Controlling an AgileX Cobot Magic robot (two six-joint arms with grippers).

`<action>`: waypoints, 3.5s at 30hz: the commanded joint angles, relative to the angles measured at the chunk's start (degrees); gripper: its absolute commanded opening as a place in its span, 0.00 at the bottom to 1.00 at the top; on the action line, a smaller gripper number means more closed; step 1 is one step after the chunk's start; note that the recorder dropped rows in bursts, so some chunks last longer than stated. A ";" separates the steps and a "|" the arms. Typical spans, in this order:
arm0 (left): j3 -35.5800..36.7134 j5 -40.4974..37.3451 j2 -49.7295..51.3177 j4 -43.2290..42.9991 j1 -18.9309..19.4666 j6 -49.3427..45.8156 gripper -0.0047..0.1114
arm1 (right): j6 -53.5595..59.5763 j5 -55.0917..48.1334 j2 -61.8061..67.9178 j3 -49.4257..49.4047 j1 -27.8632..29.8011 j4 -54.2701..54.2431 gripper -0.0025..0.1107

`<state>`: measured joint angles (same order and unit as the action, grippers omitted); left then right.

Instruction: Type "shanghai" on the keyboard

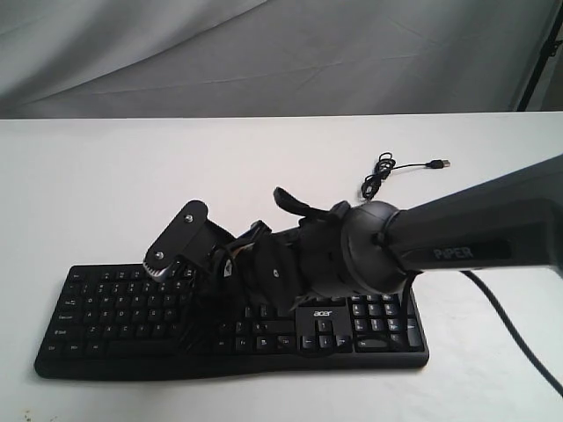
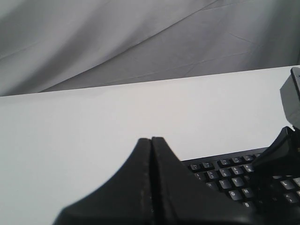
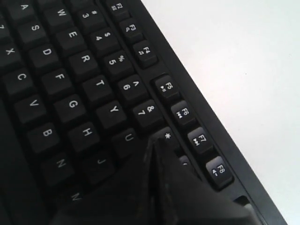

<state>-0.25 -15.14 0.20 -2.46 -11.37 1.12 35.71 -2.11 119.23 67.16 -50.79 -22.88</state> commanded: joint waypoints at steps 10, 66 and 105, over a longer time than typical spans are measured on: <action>0.25 0.27 -0.20 -0.04 -0.23 0.16 0.04 | -5.78 0.34 -25.37 -19.05 -1.33 3.25 0.02; 0.25 0.27 -0.20 -0.04 -0.23 0.16 0.04 | -32.93 -2.26 -117.30 -67.16 30.89 10.34 0.02; 0.25 0.27 -0.20 -0.04 -0.23 0.16 0.04 | -38.72 -17.45 -119.23 -67.16 30.88 31.72 0.02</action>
<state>-0.25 -15.14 0.20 -2.46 -11.37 1.12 -3.22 -19.58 0.32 0.18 -20.05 8.32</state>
